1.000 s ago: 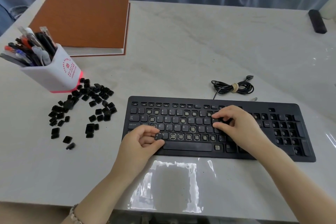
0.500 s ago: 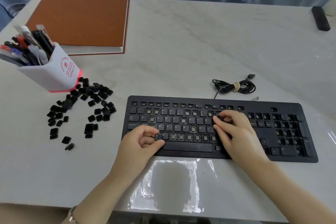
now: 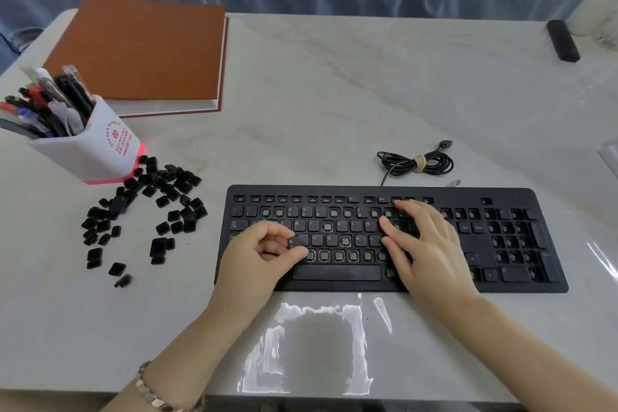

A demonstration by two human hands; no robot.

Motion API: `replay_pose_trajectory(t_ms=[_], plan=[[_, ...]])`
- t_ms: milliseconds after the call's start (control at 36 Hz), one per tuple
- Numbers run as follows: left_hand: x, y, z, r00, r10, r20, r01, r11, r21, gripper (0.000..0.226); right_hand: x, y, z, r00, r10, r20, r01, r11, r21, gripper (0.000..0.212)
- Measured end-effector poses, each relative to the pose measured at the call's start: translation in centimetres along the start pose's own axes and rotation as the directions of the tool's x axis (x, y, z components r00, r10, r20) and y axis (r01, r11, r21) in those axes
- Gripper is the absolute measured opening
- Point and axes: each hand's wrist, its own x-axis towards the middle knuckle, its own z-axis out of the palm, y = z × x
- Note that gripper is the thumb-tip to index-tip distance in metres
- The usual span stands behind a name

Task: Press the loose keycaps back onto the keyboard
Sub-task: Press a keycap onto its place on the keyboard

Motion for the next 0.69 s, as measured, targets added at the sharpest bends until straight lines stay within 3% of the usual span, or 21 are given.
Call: replay_pose_trajectory(t_ms=[333, 472, 583, 694], plan=[[2.8, 2.2, 2.2, 0.984, 0.163, 0.07, -0.171, 0.976, 0.137, 0.025, -0.2, 0.1, -0.3, 0.999, 0.019, 0.035, -0.019, 1.0, -0.001, 0.036], [3.3, 1.5, 2.7, 0.954, 0.28, 0.104, -0.296, 0.928, 0.224, 0.016, 1.7, 1.1, -1.2, 0.985, 0.169, -0.01, -0.165, 0.969, 0.185, 0.025], [4.1, 1.0, 3.3, 0.927, 0.357, 0.113, -0.374, 0.864, 0.337, 0.015, 3.3, 2.7, -1.2, 0.957, 0.289, -0.034, -0.282, 0.949, 0.138, 0.019], [5.0, 0.7, 4.1, 0.924, 0.367, 0.109, -0.381, 0.847, 0.372, 0.016, 3.8, 3.7, -0.3, 0.942, 0.335, 0.033, -0.337, 0.938, 0.08, 0.024]])
